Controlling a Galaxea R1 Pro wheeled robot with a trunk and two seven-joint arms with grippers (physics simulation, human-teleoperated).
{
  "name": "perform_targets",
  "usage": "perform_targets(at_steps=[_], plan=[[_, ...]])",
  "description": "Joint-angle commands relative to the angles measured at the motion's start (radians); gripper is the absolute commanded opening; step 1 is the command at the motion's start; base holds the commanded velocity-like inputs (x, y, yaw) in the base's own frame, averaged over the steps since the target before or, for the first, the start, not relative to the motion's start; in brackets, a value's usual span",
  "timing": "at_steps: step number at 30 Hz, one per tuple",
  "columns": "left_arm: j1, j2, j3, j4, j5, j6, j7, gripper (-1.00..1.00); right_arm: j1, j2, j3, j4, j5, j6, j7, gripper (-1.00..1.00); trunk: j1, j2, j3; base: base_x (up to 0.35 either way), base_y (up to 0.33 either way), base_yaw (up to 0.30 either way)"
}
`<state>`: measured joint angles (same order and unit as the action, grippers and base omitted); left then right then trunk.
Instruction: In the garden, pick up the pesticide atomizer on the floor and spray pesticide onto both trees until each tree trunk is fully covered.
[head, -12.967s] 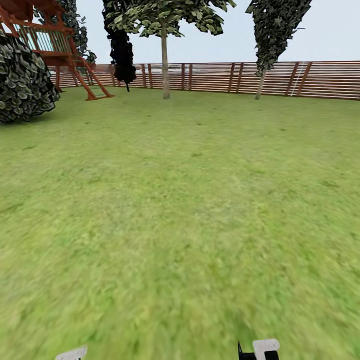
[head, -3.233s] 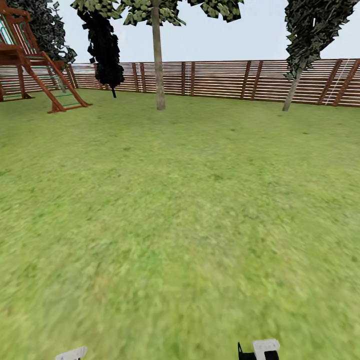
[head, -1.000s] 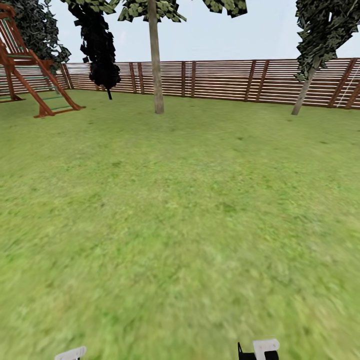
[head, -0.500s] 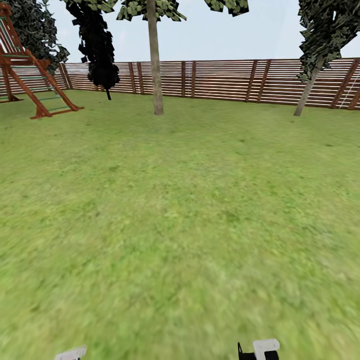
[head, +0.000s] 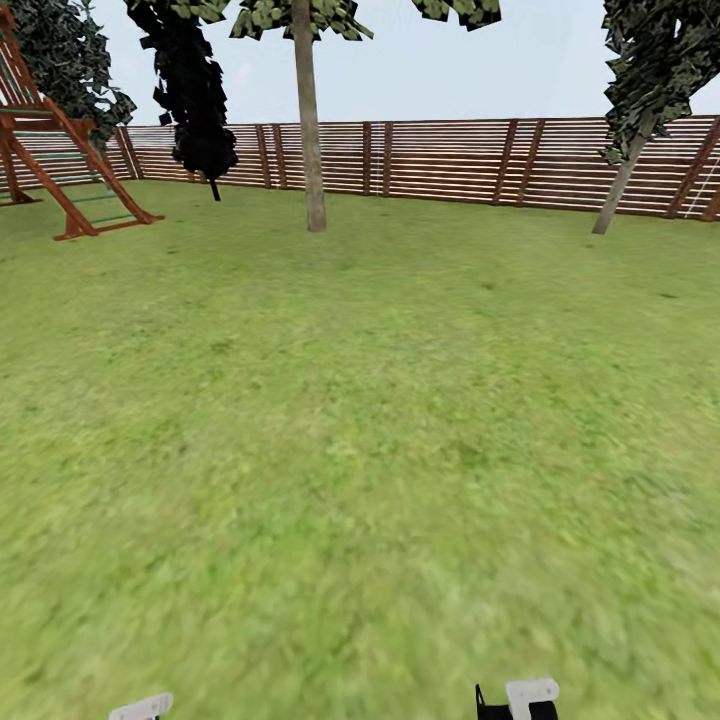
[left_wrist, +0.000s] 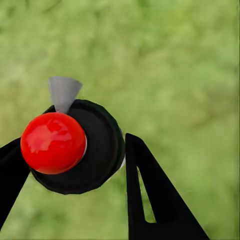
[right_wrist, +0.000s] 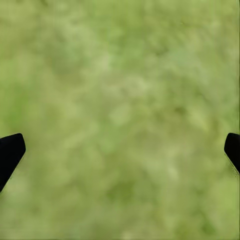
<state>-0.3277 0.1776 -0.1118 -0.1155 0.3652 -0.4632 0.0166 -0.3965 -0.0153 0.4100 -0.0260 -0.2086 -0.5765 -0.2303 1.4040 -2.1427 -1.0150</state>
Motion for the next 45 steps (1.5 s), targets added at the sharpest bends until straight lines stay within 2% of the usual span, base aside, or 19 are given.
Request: perform_targets(at_steps=[1, 45], plan=[[-0.001, 0.0, -0.008, 0.0, 0.007, -0.003, 0.002, -1.0, 0.0, 0.0, 0.009, 0.0, -0.008, -0.002, -0.003, 1.0, 0.0, 0.0, -0.001, 0.339, 0.0, 0.0], [-0.001, 0.0, -0.008, 0.0, 0.007, -0.003, 0.002, -1.0, 0.0, 0.0, 0.009, 0.0, -0.008, -0.002, -0.003, 1.0, 0.0, 0.0, -0.001, 0.339, 0.0, 0.0]])
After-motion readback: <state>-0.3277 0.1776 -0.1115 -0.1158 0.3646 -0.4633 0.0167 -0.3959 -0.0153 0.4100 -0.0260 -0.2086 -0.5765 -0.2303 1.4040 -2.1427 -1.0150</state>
